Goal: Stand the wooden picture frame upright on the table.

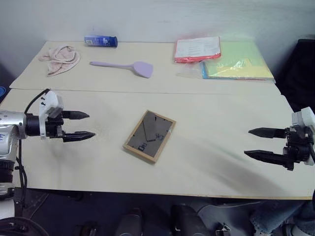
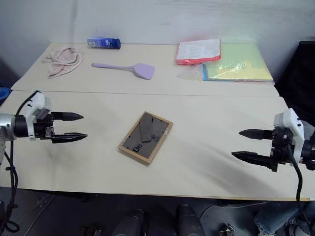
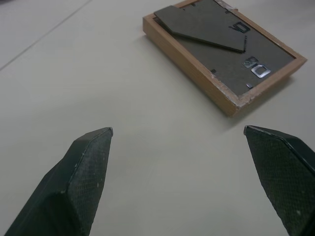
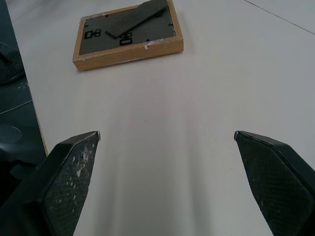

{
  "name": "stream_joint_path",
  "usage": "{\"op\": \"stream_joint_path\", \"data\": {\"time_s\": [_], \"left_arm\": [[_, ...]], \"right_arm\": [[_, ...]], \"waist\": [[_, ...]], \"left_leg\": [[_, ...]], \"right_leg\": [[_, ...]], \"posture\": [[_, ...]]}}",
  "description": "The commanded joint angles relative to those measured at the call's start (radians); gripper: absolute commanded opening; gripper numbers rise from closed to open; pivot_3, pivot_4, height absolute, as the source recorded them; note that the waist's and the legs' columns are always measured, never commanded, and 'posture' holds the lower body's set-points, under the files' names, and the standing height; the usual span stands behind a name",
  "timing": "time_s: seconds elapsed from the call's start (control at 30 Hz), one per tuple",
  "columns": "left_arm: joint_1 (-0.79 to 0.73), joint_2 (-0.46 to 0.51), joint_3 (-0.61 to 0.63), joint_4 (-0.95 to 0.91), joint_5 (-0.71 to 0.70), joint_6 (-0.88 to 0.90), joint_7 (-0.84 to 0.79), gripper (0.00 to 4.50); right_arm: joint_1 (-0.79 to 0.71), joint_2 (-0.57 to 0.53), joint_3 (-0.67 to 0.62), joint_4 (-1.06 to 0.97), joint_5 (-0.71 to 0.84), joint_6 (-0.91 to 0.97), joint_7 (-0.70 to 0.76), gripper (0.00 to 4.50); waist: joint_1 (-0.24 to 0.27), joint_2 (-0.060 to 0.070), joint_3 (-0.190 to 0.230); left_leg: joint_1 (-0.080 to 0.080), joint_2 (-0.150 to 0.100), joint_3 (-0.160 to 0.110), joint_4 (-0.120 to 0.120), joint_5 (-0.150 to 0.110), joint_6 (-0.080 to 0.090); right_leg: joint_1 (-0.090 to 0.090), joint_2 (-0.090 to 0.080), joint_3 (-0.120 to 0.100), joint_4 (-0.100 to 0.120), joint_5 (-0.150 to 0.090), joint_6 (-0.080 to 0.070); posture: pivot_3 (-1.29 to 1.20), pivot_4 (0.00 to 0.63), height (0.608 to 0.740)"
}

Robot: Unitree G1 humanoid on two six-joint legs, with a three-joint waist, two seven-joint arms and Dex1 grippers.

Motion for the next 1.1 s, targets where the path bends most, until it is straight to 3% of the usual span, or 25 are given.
{"op": "stream_joint_path", "data": {"time_s": [0.03,0.33,0.47,0.6,0.8,0.93,0.97,1.1], "left_arm": [[-0.014,0.011,0.000,-0.019,0.002,-0.018,-0.019,4.50],[-0.015,-0.013,-0.012,-0.043,0.001,0.005,0.005,4.50],[-0.059,-0.045,-0.079,-0.007,0.052,-0.030,0.007,4.50],[-0.133,-0.119,-0.199,0.060,0.167,-0.152,0.011,3.59],[-0.254,-0.249,-0.334,0.202,0.317,-0.321,0.045,1.66],[-0.289,-0.318,-0.365,0.245,0.341,-0.365,0.042,0.37],[-0.289,-0.335,-0.370,0.237,0.340,-0.363,0.040,0.04],[-0.241,-0.379,-0.373,0.110,0.284,-0.245,-0.005,0.01]], "right_arm": [[-0.029,0.003,-0.008,-0.019,0.009,0.007,-0.011,4.49],[-0.012,0.041,-0.015,-0.083,-0.001,0.024,-0.075,4.49],[-0.047,0.052,0.044,-0.092,-0.049,0.008,-0.133,4.49],[-0.127,0.088,0.197,-0.130,-0.127,-0.023,-0.176,3.57],[-0.317,0.195,0.488,-0.075,-0.323,-0.105,-0.201,1.38],[-0.404,0.268,0.599,0.004,-0.422,-0.171,-0.212,0.01],[-0.424,0.288,0.620,0.025,-0.447,-0.184,-0.219,0.00],[-0.468,0.335,0.676,0.084,-0.545,-0.222,-0.259,0.00]], "waist": [[0.000,0.000,0.000],[0.000,0.000,0.000],[0.001,0.000,0.000],[0.001,0.000,0.000],[-0.001,-0.001,0.000],[-0.001,-0.001,0.000],[0.000,-0.001,0.000],[0.001,-0.001,0.000]], "left_leg": [[-0.001,0.000,0.000,0.001,0.000,0.000],[-0.004,0.000,0.000,0.003,0.000,0.000],[-0.003,0.000,0.000,0.003,0.000,0.000],[-0.004,-0.001,0.000,0.004,0.000,0.000],[-0.005,-0.001,0.001,0.006,0.000,-0.001],[-0.006,0.000,0.002,0.006,0.002,-0.003],[-0.007,0.000,0.002,0.006,0.002,-0.003],[-0.007,-0.001,0.002,0.007,0.003,-0.005]], "right_leg": [[-0.001,0.000,0.000,0.001,0.000,0.000],[-0.004,0.000,0.001,0.003,0.000,0.000],[-0.004,0.000,0.001,0.003,0.000,0.000],[-0.004,0.000,0.001,0.004,0.000,0.000],[-0.005,0.001,0.001,0.004,0.000,0.000],[-0.007,0.002,0.001,0.005,0.000,0.000],[-0.007,0.001,0.001,0.006,0.000,0.000],[-0.007,0.001,0.001,0.006,0.000,0.001]], "posture": [[0.00,0.150,0.740],[0.00,0.150,0.740],[0.00,0.150,0.740],[0.00,0.150,0.740],[0.00,0.150,0.740],[0.00,0.150,0.740],[0.00,0.150,0.740],[0.00,0.150,0.740]]}}
